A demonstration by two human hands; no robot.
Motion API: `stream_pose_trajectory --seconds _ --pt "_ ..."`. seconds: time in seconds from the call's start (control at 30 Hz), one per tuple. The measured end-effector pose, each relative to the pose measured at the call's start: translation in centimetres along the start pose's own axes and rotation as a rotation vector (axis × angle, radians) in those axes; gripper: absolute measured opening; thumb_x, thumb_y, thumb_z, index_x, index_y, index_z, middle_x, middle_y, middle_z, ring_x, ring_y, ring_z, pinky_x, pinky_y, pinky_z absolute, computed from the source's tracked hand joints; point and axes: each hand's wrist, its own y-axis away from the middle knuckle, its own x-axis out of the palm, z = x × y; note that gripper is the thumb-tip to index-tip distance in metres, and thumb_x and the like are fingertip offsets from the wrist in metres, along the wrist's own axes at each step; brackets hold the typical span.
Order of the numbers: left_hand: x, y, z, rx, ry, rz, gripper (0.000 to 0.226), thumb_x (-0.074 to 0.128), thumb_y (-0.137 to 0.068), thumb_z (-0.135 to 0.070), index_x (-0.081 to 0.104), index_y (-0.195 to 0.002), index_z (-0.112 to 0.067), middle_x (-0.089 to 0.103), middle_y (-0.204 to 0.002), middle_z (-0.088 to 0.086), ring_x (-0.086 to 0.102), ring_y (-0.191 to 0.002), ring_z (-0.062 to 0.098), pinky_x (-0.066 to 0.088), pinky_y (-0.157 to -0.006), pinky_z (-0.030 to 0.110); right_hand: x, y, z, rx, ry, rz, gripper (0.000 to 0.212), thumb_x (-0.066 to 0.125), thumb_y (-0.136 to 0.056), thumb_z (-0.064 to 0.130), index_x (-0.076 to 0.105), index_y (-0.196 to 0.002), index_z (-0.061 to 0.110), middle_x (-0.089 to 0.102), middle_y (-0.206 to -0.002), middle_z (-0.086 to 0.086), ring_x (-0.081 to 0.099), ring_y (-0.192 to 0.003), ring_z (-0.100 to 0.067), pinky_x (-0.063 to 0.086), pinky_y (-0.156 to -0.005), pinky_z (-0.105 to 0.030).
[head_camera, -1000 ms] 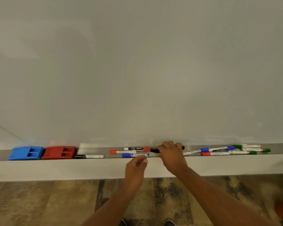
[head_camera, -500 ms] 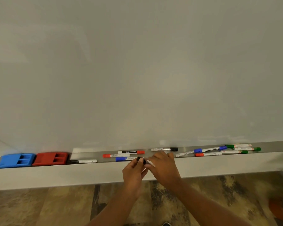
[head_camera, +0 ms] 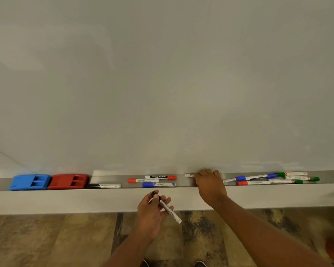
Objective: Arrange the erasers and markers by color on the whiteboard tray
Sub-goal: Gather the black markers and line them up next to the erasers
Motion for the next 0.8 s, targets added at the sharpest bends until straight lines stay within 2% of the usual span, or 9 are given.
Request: stream_pose_trajectory --seconds 0.1,0.2,0.37,0.47,0.53,0.63,0.7,0.8 --pt "-0.5 0.3 -0.3 0.016 0.007 -0.011 0.022 0.057 -0.106 -0.007 0.067 -0.125 -0.006 0.076 -0.106 0.025 0.08 -0.095 0.039 0.067 -0.075 0.053 0.0 -0.4 0.6 -0.023 0.059 0.032 0.027 0.059 -0.093 0.012 0.064 -0.118 0.02 0.063 -0.123 -0.004 0.054 -0.119 -0.028 0.035 -0.107 -0.046" --pt "-0.7 0.4 -0.5 0.046 -0.034 -0.021 0.025 0.061 -0.103 -0.002 0.066 -0.127 -0.007 0.075 -0.114 0.025 0.081 -0.096 0.036 0.067 -0.077 0.051 -0.1 -0.7 1.1 -0.054 0.097 0.047 0.031 0.065 -0.09 0.011 0.063 -0.12 0.019 0.063 -0.123 -0.005 0.054 -0.119 -0.03 0.035 -0.108 -0.047" --pt "-1.2 0.6 -0.8 0.075 -0.062 -0.009 0.028 0.066 -0.1 0.0 0.066 -0.127 -0.006 0.082 -0.099 0.018 0.081 -0.096 0.035 0.068 -0.073 0.046 -0.5 -0.9 1.7 -0.096 0.149 0.043 0.031 0.072 -0.086 0.014 0.065 -0.117 0.017 0.066 -0.118 -0.008 0.057 -0.114 -0.032 0.037 -0.107 -0.048" --pt "-1.4 0.5 -0.8 0.094 -0.055 -0.025 0.03 0.067 -0.099 0.0 0.065 -0.128 -0.009 0.08 -0.103 0.02 0.081 -0.095 0.037 0.068 -0.075 0.048 -0.6 -1.0 1.8 -0.125 0.149 0.01 0.032 0.077 -0.083 0.015 0.066 -0.113 0.016 0.068 -0.11 -0.008 0.06 -0.107 -0.031 0.04 -0.101 -0.046" --pt "-1.4 0.4 -0.8 0.109 -0.042 -0.035 0.035 0.065 -0.1 0.003 0.065 -0.128 -0.016 0.077 -0.11 0.024 0.081 -0.095 0.038 0.067 -0.079 0.053 -0.6 -1.0 1.9 -0.141 0.131 -0.055 0.032 0.079 -0.078 0.012 0.066 -0.107 0.017 0.069 -0.102 -0.005 0.061 -0.098 -0.029 0.043 -0.093 -0.044" --pt "-1.2 0.3 -0.9 0.128 -0.043 -0.037 0.039 0.061 -0.101 0.006 0.066 -0.128 -0.022 0.075 -0.112 0.026 0.081 -0.094 0.038 0.067 -0.078 0.054 -0.4 -1.0 2.2 -0.177 0.019 -0.242 0.03 0.078 -0.078 0.009 0.066 -0.104 0.017 0.07 -0.095 -0.004 0.062 -0.09 -0.027 0.048 -0.085 -0.04" --pt "-0.8 0.4 -1.0 0.125 -0.036 -0.038 0.037 0.06 -0.102 0.006 0.067 -0.126 -0.021 0.074 -0.112 0.026 0.081 -0.092 0.038 0.067 -0.074 0.052 -0.6 -0.8 2.5 -0.199 -0.093 -0.375 0.029 0.075 -0.085 0.01 0.063 -0.11 0.018 0.07 -0.096 -0.004 0.061 -0.087 -0.024 0.05 -0.082 -0.038" --pt "0.0 0.3 -1.0 0.121 -0.02 -0.043 0.035 0.058 -0.103 0.005 0.066 -0.126 -0.019 0.073 -0.112 0.027 0.081 -0.09 0.038 0.067 -0.071 0.048 -2.1 -0.4 3.1 -0.181 -0.282 -0.515 0.032 0.064 -0.098 0.018 0.053 -0.128 0.019 0.068 -0.099 -0.003 0.058 -0.085 -0.019 0.052 -0.078 -0.033"
